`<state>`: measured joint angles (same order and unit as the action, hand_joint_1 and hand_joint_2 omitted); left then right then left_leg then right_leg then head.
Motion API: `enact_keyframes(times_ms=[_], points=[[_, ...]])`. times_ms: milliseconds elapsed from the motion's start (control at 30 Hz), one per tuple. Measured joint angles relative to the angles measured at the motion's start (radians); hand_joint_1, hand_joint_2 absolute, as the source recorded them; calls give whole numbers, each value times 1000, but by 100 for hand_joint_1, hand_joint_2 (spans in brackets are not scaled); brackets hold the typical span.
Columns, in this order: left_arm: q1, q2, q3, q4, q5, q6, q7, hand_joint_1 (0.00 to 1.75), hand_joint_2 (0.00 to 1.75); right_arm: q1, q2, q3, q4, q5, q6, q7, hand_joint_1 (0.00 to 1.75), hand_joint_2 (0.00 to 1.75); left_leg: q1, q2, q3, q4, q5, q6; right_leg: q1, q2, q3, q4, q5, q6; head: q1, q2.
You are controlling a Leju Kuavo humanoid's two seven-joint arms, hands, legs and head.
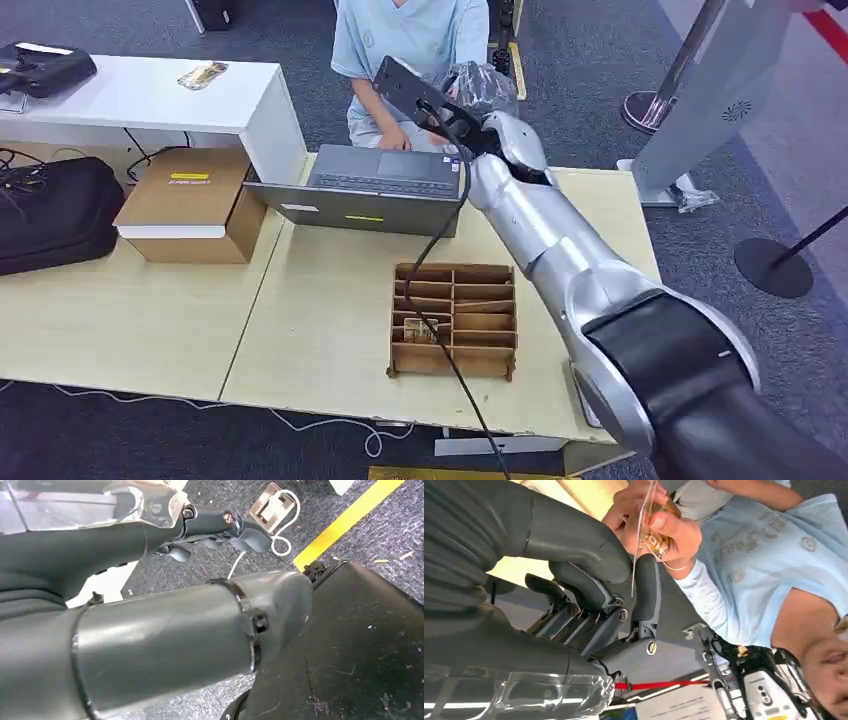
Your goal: Pass the card to the sensor for recognition and then transmit it.
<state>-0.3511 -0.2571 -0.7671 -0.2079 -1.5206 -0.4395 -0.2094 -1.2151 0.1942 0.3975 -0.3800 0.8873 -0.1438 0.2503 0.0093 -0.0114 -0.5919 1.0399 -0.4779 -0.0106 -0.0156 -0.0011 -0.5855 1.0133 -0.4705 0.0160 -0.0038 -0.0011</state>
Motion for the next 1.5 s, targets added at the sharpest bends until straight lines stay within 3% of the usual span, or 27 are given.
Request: enact_keyframes(times_ms=[133,167,200,233,467,633,867,1000,1100,1167,1267,1367,1500], points=[[0,0,0,0,3,0,7,0,0,0,-1,-11,18,0,-5,0,175,175,0,0,0,0,0,0,0,0,0,0,0,0,0,0],[0,0,0,0,4,0,10,0,0,0,-1,-13,22,0,-7,1,16,175,0,0,0,0,0,0,0,0,0,0,0,0,0,0],[0,0,0,0,4,1,10,0,0,0,-2,-15,26,0,-7,1,16,175,0,0,0,0,0,0,0,0,0,0,0,0,0,0],[0,0,0,0,4,1,10,0,0,0,-2,-17,29,-1,-8,1,0,175,0,0,0,0,0,0,0,0,0,0,0,0,0,0],[0,0,0,0,7,6,12,0,0,0,-3,-32,47,-10,-33,-15,0,175,0,0,0,0,0,0,0,0,0,0,0,0,0,0],[0,0,0,0,8,14,12,0,0,0,-5,-40,48,-15,-85,-76,0,175,0,0,0,0,0,0,0,0,0,0,0,0,0,0],[0,0,0,0,22,19,14,0,0,10,-19,-60,25,-35,-233,-247,0,175,0,0,0,0,0,0,0,0,-1,0,0,0,0,0],[1,0,0,0,23,25,23,0,0,74,-40,-79,-7,-45,-345,-325,0,175,0,0,0,0,0,0,0,0,0,0,0,0,0,0],[3,0,0,0,21,38,32,0,0,141,-69,-84,-50,-30,-445,-358,0,175,0,0,0,0,0,0,0,0,0,-1,0,0,0,0],[7,0,0,0,19,50,33,0,0,242,-102,-101,-137,-43,-500,-401,0,175,1,-2,0,0,0,0,1,-3,2,-2,0,0,1,0],[16,3,0,0,15,58,42,0,0,384,-131,-132,-272,-114,-495,-479,0,175,0,-2,0,0,-1,1,1,-2,1,-2,0,0,0,0],[24,8,-5,0,6,76,47,0,0,553,-151,-165,-471,-242,-407,-575,0,175,0,-3,0,0,-2,1,1,-3,1,-2,-1,0,1,0],[42,17,-18,0,-6,108,54,0,0,797,-159,-204,-763,-300,-430,-646,0,175,1,-3,0,-1,-3,0,1,-3,1,-2,-3,1,0,0]])
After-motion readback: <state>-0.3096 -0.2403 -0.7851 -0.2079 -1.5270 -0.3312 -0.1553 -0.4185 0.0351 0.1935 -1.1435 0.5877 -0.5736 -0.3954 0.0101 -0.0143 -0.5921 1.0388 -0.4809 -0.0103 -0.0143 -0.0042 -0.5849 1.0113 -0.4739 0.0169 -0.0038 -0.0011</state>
